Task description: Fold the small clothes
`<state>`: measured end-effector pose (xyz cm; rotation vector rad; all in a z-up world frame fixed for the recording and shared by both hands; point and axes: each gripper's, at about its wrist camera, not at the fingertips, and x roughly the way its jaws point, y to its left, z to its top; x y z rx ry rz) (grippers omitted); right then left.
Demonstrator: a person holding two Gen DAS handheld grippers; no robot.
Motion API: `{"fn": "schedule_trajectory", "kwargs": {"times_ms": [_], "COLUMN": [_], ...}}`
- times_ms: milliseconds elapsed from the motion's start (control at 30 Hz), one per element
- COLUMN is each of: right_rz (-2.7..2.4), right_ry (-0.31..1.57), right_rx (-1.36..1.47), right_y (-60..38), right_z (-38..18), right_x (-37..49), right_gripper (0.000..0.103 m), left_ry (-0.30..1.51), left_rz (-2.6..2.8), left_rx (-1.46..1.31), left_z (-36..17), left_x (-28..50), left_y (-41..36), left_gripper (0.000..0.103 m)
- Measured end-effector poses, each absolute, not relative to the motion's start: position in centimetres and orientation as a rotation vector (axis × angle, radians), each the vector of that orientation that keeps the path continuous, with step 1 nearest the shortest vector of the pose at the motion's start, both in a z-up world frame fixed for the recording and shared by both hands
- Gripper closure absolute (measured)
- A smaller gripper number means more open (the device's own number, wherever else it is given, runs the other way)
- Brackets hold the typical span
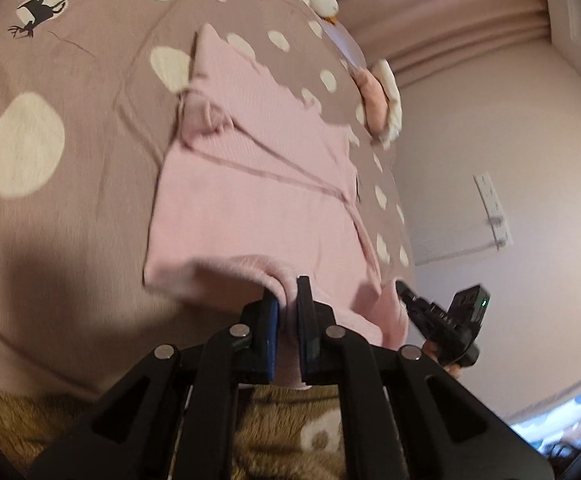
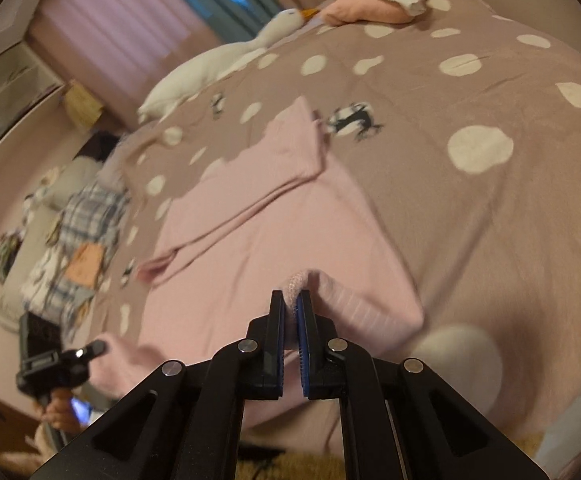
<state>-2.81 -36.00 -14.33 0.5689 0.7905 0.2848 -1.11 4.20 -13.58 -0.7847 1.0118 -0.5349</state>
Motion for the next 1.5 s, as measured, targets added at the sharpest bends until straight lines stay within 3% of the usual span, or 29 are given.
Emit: {"fn": "schedule_trajectory", "kwargs": {"times_ms": [400,500,567,633,900,967,1033,1100,1267,1500], "right_rz": [0.069,0.067,0.059,0.047,-0.046,-0.036,-0.028,-0.019,0.036,0.026], "right_ry": [0.809,0.794,0.767,0.745,0.696,0.714,0.733,0.761,0.812,0.870], "right_rx": [0.553,0.556,0.548,0.528,0.464,0.457,0.447,0.425,0.373,0.307], "right_y": [-37.2,-37.5,-37.7,-37.9,-39.0,-39.0,-38.8,-38.3,-36.9,-36.0], "right_z": [-15.9,-15.7,-15.2,-14.7,-13.0,-13.3,-13.7,-14.2,-15.3,-16.8], "right_x": [1.6,1.3,0.9,0.5,-0.6,-0.5,-0.2,0.3,2.0,4.7], "right_gripper": [0.096,0.096,0.096,0.096,0.095,0.090,0.070,0.063,0.061,0.058], "left_ry": [1.070,1.057,1.040,0.988,0.892,0.905,0.917,0.922,0.944,0.975], "left_rz": [-0.374,-0.365,-0.344,-0.311,-0.276,-0.266,-0.259,-0.248,-0.241,-0.192], "left_rx": [-0.768,-0.766,-0.760,-0.749,-0.580,-0.533,-0.505,-0.461,-0.375,-0.289], "left_z": [-16.4,-16.0,-15.5,-14.5,-12.5,-13.0,-13.6,-13.9,-14.8,-16.5], "left_x": [4.7,4.5,4.3,3.5,1.5,1.9,2.7,3.4,5.5,7.6], "left_y": [5.0,5.5,6.1,7.0,7.2,6.6,5.8,4.9,3.0,1.5], "left_gripper": [0.094,0.087,0.071,0.066,0.066,0.065,0.061,0.056,0.044,0.046]}}
